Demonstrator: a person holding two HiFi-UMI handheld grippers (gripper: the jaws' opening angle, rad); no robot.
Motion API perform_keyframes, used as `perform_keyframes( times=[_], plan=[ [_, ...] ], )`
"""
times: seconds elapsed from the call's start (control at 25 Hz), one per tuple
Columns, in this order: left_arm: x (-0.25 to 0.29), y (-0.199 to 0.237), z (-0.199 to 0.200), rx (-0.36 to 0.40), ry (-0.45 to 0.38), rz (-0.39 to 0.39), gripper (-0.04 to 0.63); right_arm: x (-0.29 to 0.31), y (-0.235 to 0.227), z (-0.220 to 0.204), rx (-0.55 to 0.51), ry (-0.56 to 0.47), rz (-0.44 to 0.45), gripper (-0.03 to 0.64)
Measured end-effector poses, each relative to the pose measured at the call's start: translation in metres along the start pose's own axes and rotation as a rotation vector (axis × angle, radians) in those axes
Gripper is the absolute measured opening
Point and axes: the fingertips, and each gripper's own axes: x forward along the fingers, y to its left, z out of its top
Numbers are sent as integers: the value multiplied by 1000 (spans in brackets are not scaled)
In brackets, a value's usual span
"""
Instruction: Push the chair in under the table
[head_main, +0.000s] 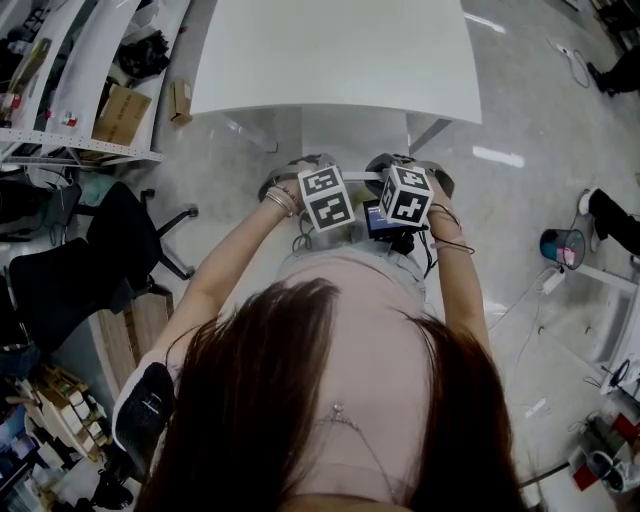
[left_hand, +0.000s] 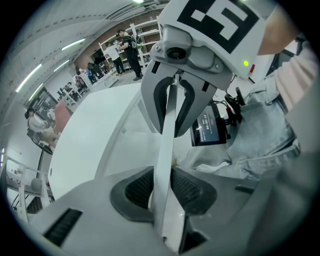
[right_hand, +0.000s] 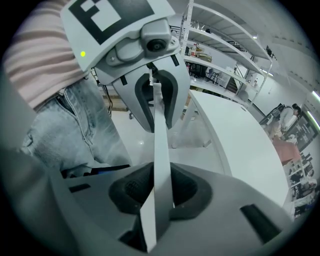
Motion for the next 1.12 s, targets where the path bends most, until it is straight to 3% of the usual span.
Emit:
perform_keyframes(
  times=[0.68,1.12],
  plan=[
    [13,59,7,-27,12,9,112,10,-57,-3,-15,0,40,91],
    [20,98,8,-95,15,56,132,17,-92,-3,-27,-2,41,91]
  ],
)
